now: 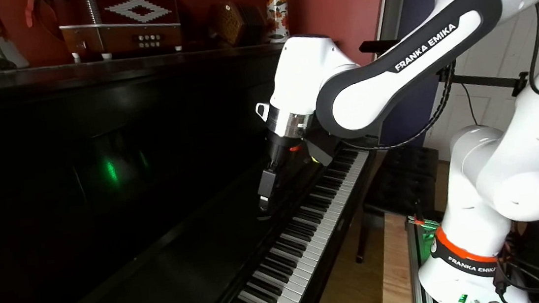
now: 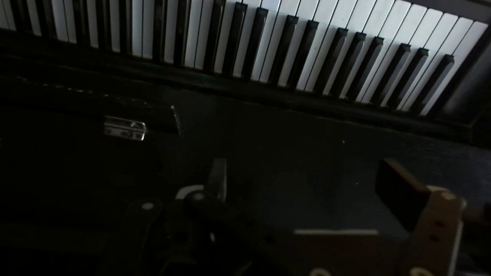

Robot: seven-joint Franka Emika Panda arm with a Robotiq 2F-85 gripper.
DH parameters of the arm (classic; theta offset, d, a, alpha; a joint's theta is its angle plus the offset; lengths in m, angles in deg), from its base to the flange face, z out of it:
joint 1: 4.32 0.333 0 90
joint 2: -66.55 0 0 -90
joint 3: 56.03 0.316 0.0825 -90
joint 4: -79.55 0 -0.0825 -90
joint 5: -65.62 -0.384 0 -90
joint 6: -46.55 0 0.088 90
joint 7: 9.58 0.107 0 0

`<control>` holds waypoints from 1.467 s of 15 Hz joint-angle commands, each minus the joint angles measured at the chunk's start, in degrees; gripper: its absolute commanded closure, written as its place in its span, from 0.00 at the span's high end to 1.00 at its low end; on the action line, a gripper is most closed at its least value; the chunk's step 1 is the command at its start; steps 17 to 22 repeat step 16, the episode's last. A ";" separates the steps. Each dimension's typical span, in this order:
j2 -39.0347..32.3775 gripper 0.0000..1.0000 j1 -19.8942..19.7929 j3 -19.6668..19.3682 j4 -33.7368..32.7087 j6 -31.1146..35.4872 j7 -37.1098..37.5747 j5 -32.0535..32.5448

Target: Push the key on the keyboard

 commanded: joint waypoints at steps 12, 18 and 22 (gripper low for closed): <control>8.80 1.00 -3.10 -0.44 1.44 -7.99 6.54 -0.27; 8.77 1.00 -3.23 -0.44 1.18 -8.11 6.65 -0.25; 8.77 1.00 -3.23 -0.44 1.18 -8.11 6.65 -0.25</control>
